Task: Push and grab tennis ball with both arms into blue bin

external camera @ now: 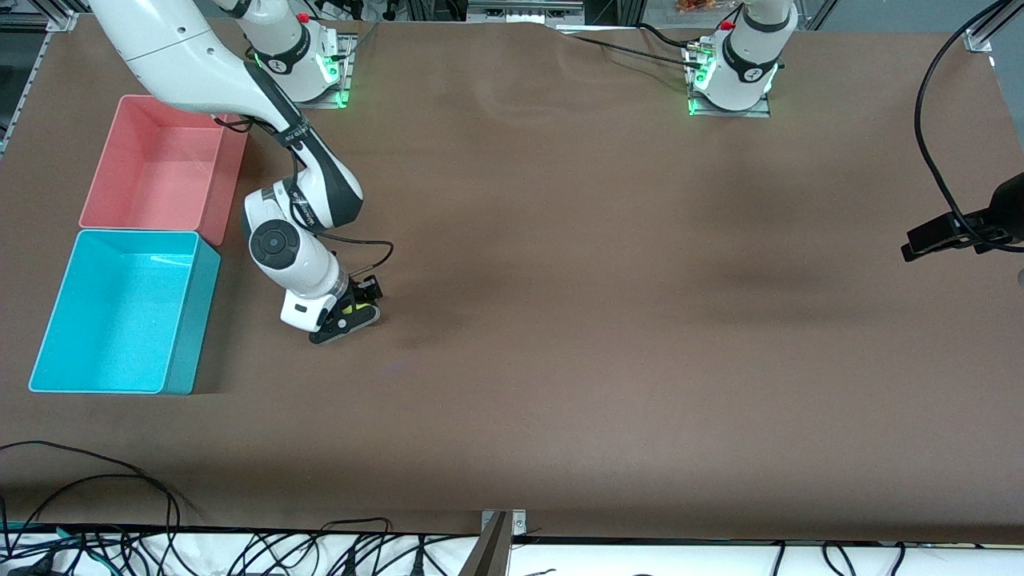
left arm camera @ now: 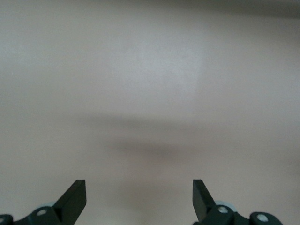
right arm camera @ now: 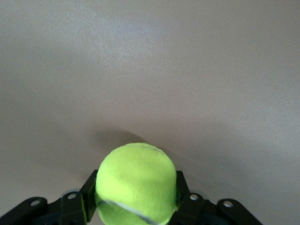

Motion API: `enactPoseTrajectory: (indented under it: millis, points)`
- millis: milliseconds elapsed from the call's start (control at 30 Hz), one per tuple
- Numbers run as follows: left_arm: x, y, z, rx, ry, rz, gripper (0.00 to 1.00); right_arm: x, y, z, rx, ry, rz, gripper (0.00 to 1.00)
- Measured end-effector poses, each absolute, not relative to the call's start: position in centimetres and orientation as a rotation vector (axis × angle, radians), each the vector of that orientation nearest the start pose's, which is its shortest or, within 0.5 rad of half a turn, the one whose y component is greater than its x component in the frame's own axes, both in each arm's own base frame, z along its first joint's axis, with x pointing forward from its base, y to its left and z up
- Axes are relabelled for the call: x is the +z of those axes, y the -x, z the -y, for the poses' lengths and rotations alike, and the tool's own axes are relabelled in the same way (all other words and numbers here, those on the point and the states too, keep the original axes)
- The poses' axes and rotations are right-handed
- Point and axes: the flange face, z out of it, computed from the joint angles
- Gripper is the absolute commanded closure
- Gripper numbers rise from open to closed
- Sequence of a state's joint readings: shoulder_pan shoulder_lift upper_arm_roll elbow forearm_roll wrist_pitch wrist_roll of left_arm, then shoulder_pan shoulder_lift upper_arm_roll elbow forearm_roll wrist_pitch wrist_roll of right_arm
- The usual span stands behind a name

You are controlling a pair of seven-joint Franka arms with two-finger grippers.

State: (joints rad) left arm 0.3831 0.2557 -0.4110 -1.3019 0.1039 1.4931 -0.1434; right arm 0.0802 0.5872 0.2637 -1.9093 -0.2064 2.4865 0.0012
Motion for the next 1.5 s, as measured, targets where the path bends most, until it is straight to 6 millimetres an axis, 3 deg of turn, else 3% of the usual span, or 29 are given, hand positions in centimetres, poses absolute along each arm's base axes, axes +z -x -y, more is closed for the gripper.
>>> enactPoseTrajectory:
  millis: [167, 300, 533, 933, 1200, 1500]
  points:
    - [60.6, -61.8, -2.7, 0.064, 3.128, 0.2, 0.0, 20.9, -60.3, -20.5, 0.011, 3.053, 0.712, 0.61]
    - [60.6, -61.8, -2.7, 0.063, 3.128, 0.2, 0.0, 23.3, -61.8, -20.4, 0.092, 3.08, 0.702, 0.61]
    - [60.7, -61.7, -2.7, 0.061, 3.128, 0.198, 0.0, 29.0, -63.8, -19.9, 0.193, 3.119, 0.682, 0.6]
    - [60.8, -61.7, -2.5, 0.057, 3.128, 0.195, 0.0, 38.8, -63.9, -18.0, 0.262, 3.182, 0.624, 0.6]
    - [61.1, -61.5, -2.5, 0.05, 3.126, 0.196, 0.0, 41.7, -64.5, -11.7, 0.351, 3.232, 0.551, 0.6]
    - [61.7, -61.2, -2.7, 0.04, 3.119, 0.206, 0.0, 41.8, -65.3, -0.8, 0.423, 3.251, 0.466, 0.6]
